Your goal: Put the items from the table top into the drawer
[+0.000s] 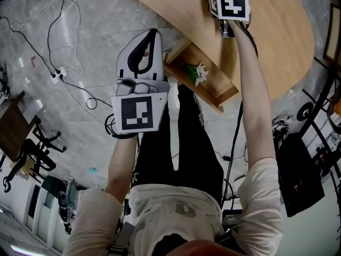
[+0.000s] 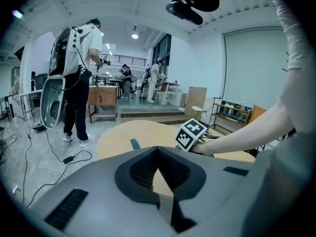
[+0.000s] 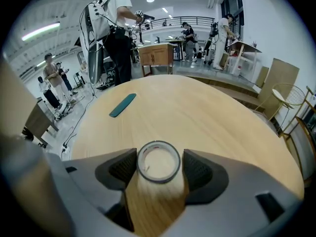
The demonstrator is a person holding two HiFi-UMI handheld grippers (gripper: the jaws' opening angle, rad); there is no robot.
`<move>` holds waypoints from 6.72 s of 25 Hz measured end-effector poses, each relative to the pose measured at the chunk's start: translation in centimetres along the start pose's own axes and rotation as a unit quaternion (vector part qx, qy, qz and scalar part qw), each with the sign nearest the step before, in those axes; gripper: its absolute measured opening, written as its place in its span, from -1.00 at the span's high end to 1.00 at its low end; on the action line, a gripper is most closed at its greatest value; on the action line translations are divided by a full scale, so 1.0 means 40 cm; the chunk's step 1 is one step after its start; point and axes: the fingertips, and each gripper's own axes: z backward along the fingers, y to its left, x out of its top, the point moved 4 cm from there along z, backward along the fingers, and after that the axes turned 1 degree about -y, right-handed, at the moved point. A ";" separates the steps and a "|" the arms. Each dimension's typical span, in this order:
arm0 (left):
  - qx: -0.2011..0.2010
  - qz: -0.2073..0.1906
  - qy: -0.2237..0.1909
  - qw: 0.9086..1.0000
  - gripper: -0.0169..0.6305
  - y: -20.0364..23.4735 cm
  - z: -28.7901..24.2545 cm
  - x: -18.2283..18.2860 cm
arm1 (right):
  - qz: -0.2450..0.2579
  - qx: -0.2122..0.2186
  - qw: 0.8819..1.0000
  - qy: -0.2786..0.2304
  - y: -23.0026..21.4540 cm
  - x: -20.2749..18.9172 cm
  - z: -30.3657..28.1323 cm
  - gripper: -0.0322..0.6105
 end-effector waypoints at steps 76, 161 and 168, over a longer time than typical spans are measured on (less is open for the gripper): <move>-0.025 -0.001 0.011 1.000 0.93 -0.075 -0.008 -0.030 | 0.096 0.027 0.990 0.097 0.355 -0.667 0.107 0.06; 0.049 0.034 0.002 0.998 0.93 0.391 0.010 0.035 | -0.043 -0.054 0.997 -0.018 0.294 0.340 -0.208 0.42; 0.050 0.038 0.006 0.998 0.93 0.393 0.020 0.021 | -0.036 -0.054 0.998 -0.026 0.294 0.344 -0.203 0.44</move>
